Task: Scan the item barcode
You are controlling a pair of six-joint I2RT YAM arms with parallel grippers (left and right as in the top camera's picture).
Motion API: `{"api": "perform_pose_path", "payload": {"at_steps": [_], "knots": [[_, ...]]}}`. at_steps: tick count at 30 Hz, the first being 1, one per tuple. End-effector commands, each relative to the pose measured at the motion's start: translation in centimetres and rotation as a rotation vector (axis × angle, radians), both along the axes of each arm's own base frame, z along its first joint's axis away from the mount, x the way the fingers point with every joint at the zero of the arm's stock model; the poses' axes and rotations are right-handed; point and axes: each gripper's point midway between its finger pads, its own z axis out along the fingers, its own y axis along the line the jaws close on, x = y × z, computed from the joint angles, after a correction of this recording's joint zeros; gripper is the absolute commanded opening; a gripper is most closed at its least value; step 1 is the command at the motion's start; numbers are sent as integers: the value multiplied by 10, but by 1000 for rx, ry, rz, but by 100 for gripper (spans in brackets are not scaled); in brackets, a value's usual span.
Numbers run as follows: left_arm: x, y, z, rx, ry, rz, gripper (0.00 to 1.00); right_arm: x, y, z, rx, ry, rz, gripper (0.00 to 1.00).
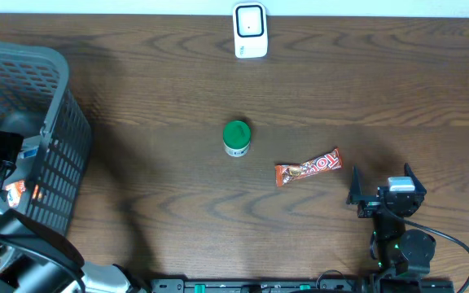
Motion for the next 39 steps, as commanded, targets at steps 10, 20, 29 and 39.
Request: {"api": "perform_pose_path", "payload": {"at_steps": [10,20,29,39], "knots": [[22,-3,-51,-93,-6,-106,97,0,2,-1,-11,4,8,99],[87,-29,-57,-176,-289,-492,98,0,2,-1,-11,4,8,99],[69,2,-47,-9,-160,-415,98,0,2,-1,-11,4,8,99],[-35,24,-51,102,284,199,98,0,2,-1,-11,4,8,99]]}}
